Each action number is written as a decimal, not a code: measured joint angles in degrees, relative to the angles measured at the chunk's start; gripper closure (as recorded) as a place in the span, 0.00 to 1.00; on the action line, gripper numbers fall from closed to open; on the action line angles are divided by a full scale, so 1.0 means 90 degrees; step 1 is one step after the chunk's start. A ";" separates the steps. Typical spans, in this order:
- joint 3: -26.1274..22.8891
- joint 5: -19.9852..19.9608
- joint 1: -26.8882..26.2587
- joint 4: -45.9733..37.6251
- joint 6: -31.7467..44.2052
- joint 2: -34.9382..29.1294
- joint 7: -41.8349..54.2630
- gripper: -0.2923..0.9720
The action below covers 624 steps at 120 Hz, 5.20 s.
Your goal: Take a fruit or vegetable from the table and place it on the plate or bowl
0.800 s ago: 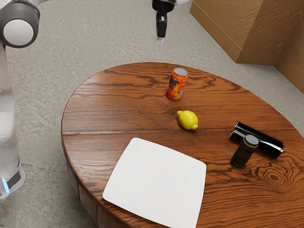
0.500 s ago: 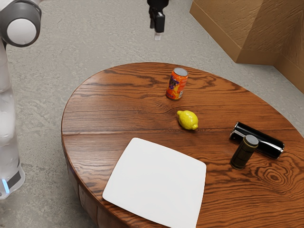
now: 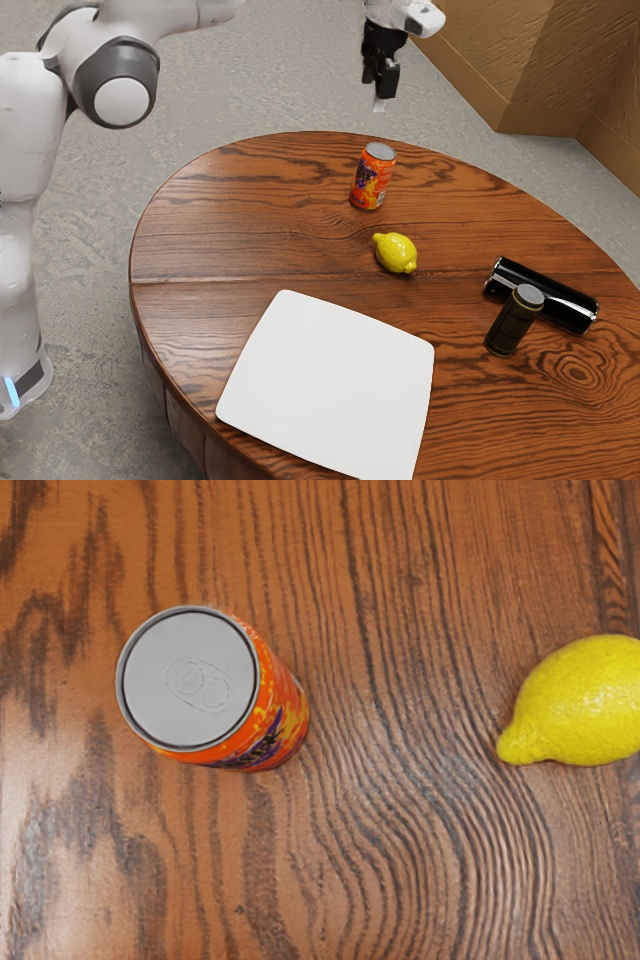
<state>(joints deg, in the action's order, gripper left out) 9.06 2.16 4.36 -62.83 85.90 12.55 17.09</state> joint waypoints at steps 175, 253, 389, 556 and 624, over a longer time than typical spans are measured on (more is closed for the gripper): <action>-0.0636 -0.1235 -0.0199 -0.1824 0.2704 0.1566 0.6625 0.25; -0.0851 -0.1266 -0.0121 -0.1149 0.3243 0.2393 0.7513 0.31; -0.0400 -0.0469 -0.1764 -0.3451 0.1868 -0.1087 0.5622 0.53; -0.5624 -0.1577 0.1692 -0.7331 0.4917 -0.3201 0.2758 0.52; -0.5618 -0.1578 0.1645 -0.7285 0.5858 -0.2256 0.2454 0.36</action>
<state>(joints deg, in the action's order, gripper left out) -41.50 -12.04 19.17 -128.40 138.62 -7.76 39.18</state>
